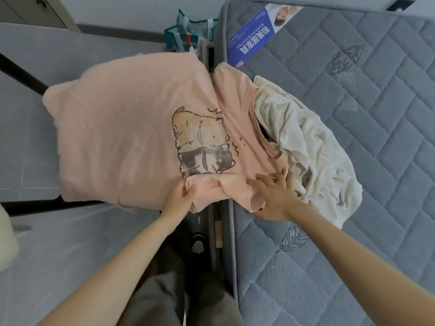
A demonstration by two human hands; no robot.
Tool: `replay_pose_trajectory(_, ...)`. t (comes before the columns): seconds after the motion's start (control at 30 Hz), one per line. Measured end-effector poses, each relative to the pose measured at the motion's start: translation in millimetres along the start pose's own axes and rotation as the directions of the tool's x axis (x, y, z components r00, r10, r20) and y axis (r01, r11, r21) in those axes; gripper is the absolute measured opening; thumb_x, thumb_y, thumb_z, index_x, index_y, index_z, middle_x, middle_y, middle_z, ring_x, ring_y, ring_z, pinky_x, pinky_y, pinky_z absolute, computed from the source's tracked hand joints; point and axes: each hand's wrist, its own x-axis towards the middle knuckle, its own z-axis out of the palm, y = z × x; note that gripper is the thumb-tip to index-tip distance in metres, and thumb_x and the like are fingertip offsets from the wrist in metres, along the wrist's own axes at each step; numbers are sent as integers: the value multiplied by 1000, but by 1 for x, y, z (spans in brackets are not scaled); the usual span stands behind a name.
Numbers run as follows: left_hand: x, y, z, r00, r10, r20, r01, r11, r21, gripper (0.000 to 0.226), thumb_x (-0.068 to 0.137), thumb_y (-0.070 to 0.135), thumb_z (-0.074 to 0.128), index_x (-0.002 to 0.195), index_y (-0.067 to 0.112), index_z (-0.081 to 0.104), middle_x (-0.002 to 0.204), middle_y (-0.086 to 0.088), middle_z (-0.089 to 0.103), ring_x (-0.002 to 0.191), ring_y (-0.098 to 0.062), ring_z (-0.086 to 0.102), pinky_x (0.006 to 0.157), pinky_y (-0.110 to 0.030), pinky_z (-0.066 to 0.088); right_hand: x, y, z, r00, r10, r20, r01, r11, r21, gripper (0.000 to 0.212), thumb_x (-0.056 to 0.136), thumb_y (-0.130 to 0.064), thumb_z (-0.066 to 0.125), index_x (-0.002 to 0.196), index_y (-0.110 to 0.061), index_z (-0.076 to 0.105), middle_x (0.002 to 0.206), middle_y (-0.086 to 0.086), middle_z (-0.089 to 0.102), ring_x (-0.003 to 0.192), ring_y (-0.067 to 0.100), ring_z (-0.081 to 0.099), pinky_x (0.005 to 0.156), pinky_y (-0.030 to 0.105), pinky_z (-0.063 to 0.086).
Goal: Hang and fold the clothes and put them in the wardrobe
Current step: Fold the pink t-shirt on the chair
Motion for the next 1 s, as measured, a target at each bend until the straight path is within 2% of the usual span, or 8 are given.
replay_pose_trajectory(0.13, 7, 5, 2, 998, 59, 36, -58, 998, -21, 23, 96, 14, 52, 111, 31, 55, 100, 18, 61, 96, -4, 58, 77, -21, 48, 4, -21, 8, 976, 183, -116, -138, 938, 317, 71, 72, -81, 47, 131, -41, 48, 149, -9, 31, 140, 40, 10, 108, 64, -14)
replay_pose_trajectory(0.23, 11, 9, 4, 997, 63, 36, -62, 998, -27, 24, 96, 14, 53, 115, 28, 57, 104, 10, 64, 101, -10, 59, 86, -30, 51, 13, -31, 5, 920, 323, -220, -160, 825, 542, 22, 84, -59, 56, 90, -39, 66, 131, -11, 51, 136, 29, 29, 112, 65, -6)
replay_pose_trajectory(0.33, 14, 11, 2, 998, 64, 17, -64, 998, -16, 20, 97, 20, 53, 115, 26, 58, 104, 8, 65, 99, -9, 60, 83, -28, 51, 14, -32, -6, 812, 394, -430, -91, 813, 575, 12, 90, -36, 58, 80, -30, 61, 93, -14, 59, 119, 19, 49, 114, 52, -10)
replay_pose_trajectory(0.5, 26, 18, -4, 964, 196, -181, -186, 980, 71, 14, 95, 17, 55, 90, 29, 59, 83, 13, 63, 75, 4, 56, 62, -9, 39, 20, -31, -30, 573, 254, -779, 242, 856, 457, 4, 91, -13, 58, 88, -11, 61, 82, -4, 67, 88, 17, 59, 102, 37, 34)
replay_pose_trajectory(0.67, 39, 27, -5, 969, 106, -225, -92, 993, 72, 32, 94, 16, 54, 125, 20, 51, 105, 13, 54, 99, -7, 53, 73, -7, 39, 41, -27, -31, 760, 354, -545, 46, 807, 589, 33, 89, -15, 56, 121, -9, 52, 121, 3, 61, 114, 25, 52, 101, 37, 32)
replay_pose_trajectory(0.77, 43, 34, -9, 954, 165, -251, -134, 981, 139, 40, 91, 12, 57, 130, 16, 49, 110, 8, 54, 100, -9, 54, 76, -5, 40, 45, -31, -28, 793, 301, -530, 8, 864, 503, 37, 89, -18, 56, 126, -15, 51, 127, 4, 56, 121, 26, 44, 106, 36, 28)
replay_pose_trajectory(0.87, 53, 44, -20, 958, 175, -226, -131, 971, 200, 43, 92, 12, 55, 134, 16, 48, 123, -2, 53, 110, -16, 54, 93, -27, 45, 48, -35, -32, 833, 262, -488, 2, 880, 476, 37, 89, -13, 54, 126, -16, 55, 130, 4, 53, 125, 27, 39, 106, 35, 25)
replay_pose_trajectory(1.0, 74, 72, -43, 944, 238, -230, -179, 952, 250, 47, 94, 9, 53, 140, 15, 43, 133, -6, 47, 124, -21, 46, 100, -24, 35, 59, -42, -62, 830, 278, -484, 38, 837, 546, 33, 90, -10, 50, 122, -15, 58, 129, 3, 53, 119, 26, 46, 98, 35, 36)
